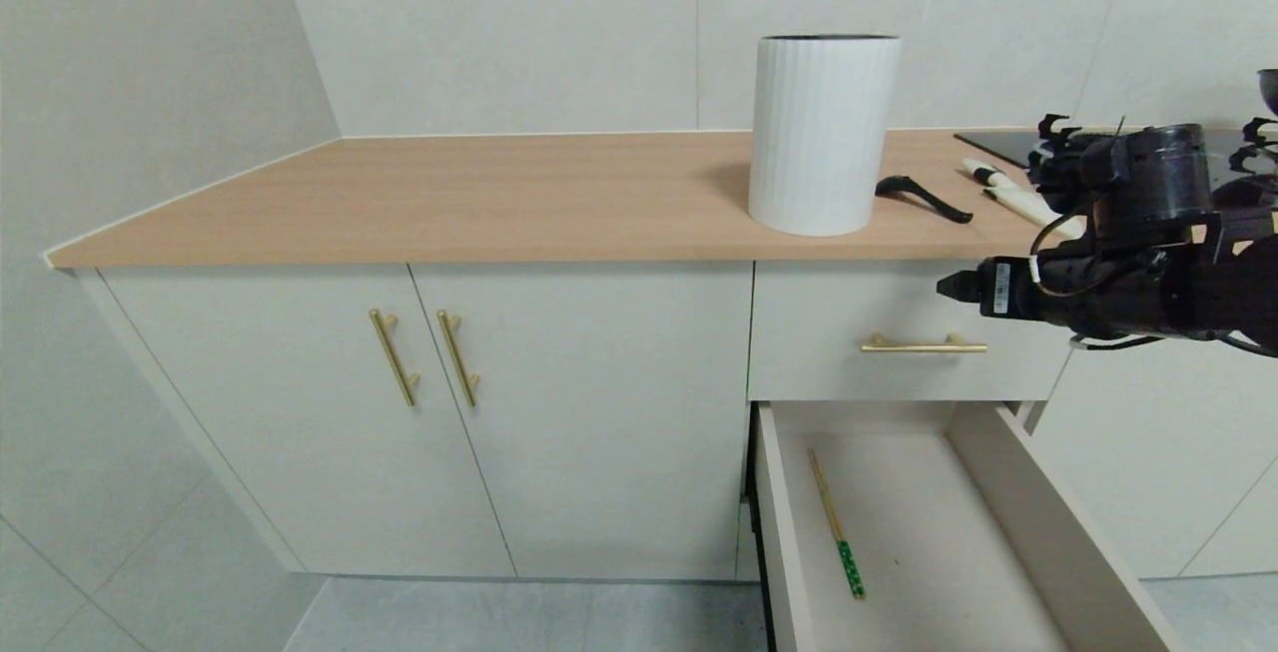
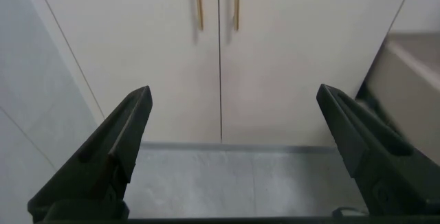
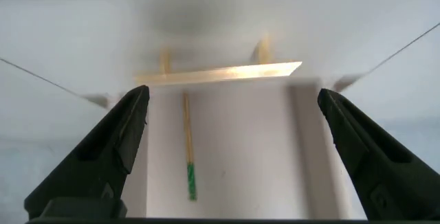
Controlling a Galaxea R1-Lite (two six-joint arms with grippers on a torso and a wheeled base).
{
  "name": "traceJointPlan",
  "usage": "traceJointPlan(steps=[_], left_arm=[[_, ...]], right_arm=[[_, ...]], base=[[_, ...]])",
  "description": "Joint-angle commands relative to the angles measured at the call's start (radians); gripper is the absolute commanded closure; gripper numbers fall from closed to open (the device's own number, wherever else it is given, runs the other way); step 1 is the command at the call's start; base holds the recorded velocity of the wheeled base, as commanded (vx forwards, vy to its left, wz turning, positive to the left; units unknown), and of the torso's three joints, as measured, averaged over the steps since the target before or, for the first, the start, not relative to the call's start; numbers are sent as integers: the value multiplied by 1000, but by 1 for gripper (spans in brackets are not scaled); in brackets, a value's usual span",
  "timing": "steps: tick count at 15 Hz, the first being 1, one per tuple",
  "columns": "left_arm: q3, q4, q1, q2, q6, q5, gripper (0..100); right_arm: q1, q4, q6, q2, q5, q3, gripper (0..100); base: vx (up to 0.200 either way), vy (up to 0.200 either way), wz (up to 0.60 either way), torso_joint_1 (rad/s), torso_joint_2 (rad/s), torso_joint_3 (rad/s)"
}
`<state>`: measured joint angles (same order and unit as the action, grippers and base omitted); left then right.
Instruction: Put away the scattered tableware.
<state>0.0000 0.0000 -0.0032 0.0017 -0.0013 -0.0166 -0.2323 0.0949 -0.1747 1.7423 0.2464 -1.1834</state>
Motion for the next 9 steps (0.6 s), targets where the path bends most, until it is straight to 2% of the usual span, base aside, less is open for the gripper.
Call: traceJointPlan(steps=[1,3,9], left_arm=[[0,0,0,1,0,0,0],[0,0,0,1,0,0,0],[0,0,0,1,0,0,0]], right_arm=[[19,31,18,-40,-10,45,0],[24,95,37,-37,-12,70,0],[24,105,49,-21,-12,73,0]], base=[[0,0,0,154,-525,-295],[0,0,0,176,-476,-295],[0,0,0,189,-476,-283]])
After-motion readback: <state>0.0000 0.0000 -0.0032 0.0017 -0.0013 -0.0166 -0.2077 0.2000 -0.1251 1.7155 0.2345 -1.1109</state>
